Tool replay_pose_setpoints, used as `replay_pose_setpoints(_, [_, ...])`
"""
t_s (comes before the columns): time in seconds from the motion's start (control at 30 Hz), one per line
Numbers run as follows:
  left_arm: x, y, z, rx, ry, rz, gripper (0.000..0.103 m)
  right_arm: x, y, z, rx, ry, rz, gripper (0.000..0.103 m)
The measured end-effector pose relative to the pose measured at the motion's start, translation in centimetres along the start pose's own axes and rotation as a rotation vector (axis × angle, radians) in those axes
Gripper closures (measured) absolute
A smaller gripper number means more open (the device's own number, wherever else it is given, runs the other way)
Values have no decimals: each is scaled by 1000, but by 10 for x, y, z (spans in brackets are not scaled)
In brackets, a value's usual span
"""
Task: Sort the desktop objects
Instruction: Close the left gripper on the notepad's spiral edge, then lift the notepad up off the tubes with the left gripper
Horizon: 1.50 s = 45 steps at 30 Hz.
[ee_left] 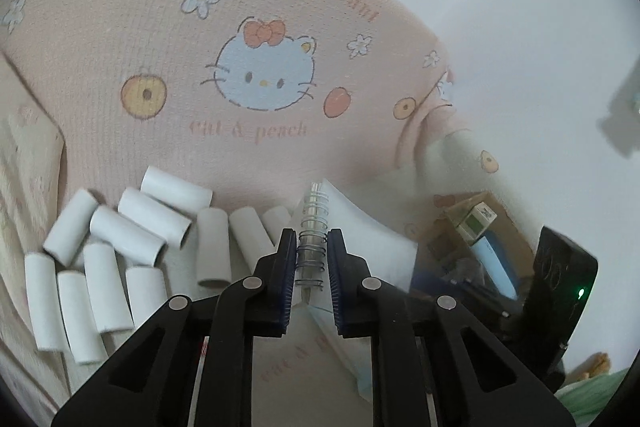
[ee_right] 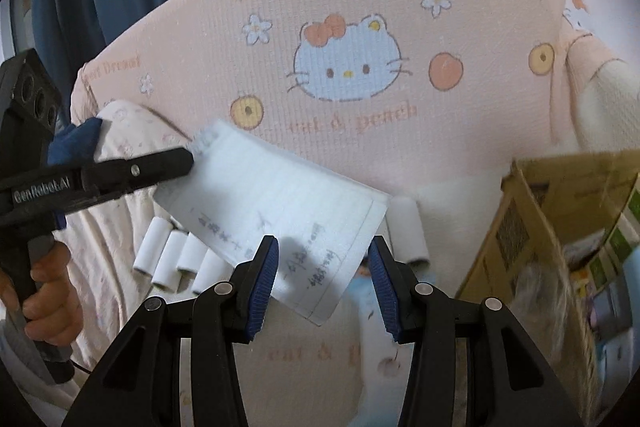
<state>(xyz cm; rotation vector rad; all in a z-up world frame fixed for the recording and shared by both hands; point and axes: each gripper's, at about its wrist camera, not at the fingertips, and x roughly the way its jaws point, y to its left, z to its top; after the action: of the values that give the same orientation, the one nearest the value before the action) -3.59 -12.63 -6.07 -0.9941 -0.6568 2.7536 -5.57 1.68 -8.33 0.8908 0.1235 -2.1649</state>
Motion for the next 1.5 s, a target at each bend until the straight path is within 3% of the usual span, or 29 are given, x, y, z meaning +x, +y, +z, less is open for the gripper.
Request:
replay_pose_setpoints(0.33, [12,33,-23,-32,79,101,87,47,11,-47,35,104,88,59])
replay_pose_setpoints(0.57, [16,71,-23,-93,94,131,87,83,37,-61,-55,135,121,59])
replay_pose_setpoints(0.7, [12,88,-20,-98,91,163,87,102,58,-69,-131,173,130,48])
replay_pose_setpoints(0.83, [6,107,-19,-142,90,189,87,117,75,-77,-154,186,174,28])
replay_pose_setpoints(1.1, [-6,148,-26,-212,94,261,87,143,97,-82,-186,210,203,27])
replay_pose_setpoints(1.23, [-8,170,-35,-257,102,292,87,155,96,-76,-124,234,307,27])
replay_pose_setpoints(1.5, [-8,195,-43,-325,113,272,87,178,81,-56,72,286,394,27])
